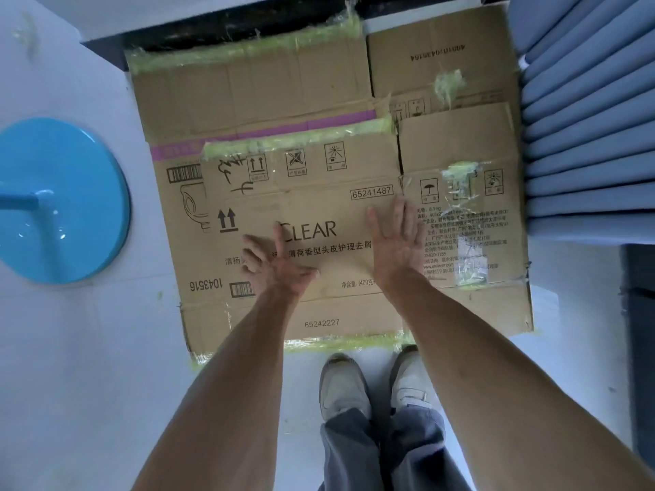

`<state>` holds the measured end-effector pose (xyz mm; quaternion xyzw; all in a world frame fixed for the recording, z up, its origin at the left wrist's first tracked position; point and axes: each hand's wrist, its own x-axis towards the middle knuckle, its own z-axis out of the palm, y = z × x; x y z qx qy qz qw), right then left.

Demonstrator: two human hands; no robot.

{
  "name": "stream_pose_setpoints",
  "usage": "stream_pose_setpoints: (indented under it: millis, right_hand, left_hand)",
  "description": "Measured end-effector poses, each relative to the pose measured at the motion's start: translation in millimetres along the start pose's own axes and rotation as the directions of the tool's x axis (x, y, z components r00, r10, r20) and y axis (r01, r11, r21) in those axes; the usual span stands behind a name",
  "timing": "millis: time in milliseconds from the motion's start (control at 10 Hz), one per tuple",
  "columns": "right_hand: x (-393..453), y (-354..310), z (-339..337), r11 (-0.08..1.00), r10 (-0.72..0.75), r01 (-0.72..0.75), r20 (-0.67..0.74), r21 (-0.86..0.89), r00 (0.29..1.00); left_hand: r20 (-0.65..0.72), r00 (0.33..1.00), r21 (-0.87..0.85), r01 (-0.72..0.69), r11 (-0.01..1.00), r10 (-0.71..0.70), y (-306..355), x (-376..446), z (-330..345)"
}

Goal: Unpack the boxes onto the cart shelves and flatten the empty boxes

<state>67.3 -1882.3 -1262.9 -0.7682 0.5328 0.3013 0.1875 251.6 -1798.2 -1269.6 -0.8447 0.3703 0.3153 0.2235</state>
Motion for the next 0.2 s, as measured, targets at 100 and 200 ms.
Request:
stream_pose_setpoints:
  millis: [100,200]
  right_hand:
    - [-38,-10,-41,0.999,0.021,-0.024,0.078,0.03,0.997]
    - [-75,-18,-103,0.997,0.015,-0.02,0.056,0.08,0.998]
  left_hand:
    - [0.052,0.998,0.012,-0.02,1.0,0.02,4,-32,-42]
    - [0.038,0.994,0.007,-0.106,0.994,0.106,4,-76,-91]
